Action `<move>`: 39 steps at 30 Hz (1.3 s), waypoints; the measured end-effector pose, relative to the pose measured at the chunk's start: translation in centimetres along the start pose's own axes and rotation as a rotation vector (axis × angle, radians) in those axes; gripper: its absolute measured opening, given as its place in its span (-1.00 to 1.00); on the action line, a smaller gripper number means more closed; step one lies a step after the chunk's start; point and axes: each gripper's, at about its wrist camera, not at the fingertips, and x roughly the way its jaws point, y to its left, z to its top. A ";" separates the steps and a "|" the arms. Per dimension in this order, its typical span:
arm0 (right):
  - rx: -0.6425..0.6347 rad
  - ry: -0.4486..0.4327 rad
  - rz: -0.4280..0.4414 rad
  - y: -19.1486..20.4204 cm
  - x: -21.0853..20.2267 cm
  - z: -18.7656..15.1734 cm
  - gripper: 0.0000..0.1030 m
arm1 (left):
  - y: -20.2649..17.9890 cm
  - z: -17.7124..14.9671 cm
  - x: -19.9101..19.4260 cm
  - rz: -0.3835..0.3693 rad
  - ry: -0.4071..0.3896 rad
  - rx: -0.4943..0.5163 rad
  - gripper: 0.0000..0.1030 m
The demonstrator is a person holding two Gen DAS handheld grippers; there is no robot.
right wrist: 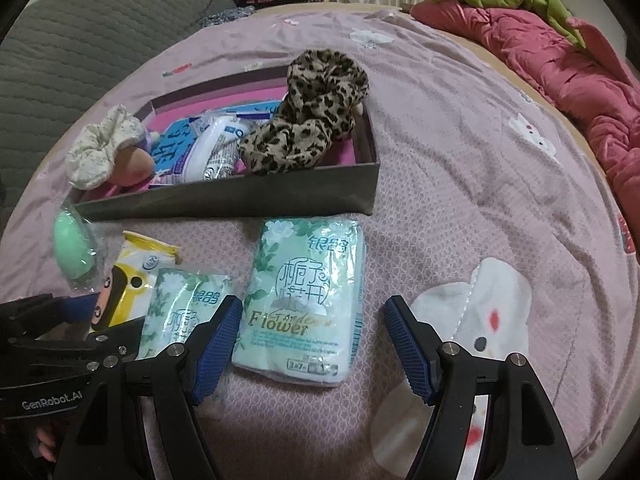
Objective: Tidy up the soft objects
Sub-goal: 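Grasp the yellow cartoon wipes packet with the left tool while the right tool grasps the green Flower tissue pack, then lift the yellow packet and green tissue pack and carry both toward the tray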
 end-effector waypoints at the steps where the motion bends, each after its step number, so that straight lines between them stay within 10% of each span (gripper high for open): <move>1: -0.004 -0.001 -0.006 0.1 0.1 0.1 0.45 | -0.1 0.0 0.1 0.004 -0.001 0.002 0.32; 11: -0.051 -0.044 -0.055 0.7 0.9 0.2 0.45 | -0.9 0.6 1.0 0.037 -0.003 0.026 0.32; 16: -0.067 -0.066 -0.059 0.4 0.4 0.3 0.05 | -1.8 1.0 1.2 0.064 -0.006 0.053 0.19; 39: -0.031 -0.163 -0.024 0.0 -4.2 1.1 0.01 | -2.5 1.6 -3.4 -0.025 -0.071 0.043 -0.06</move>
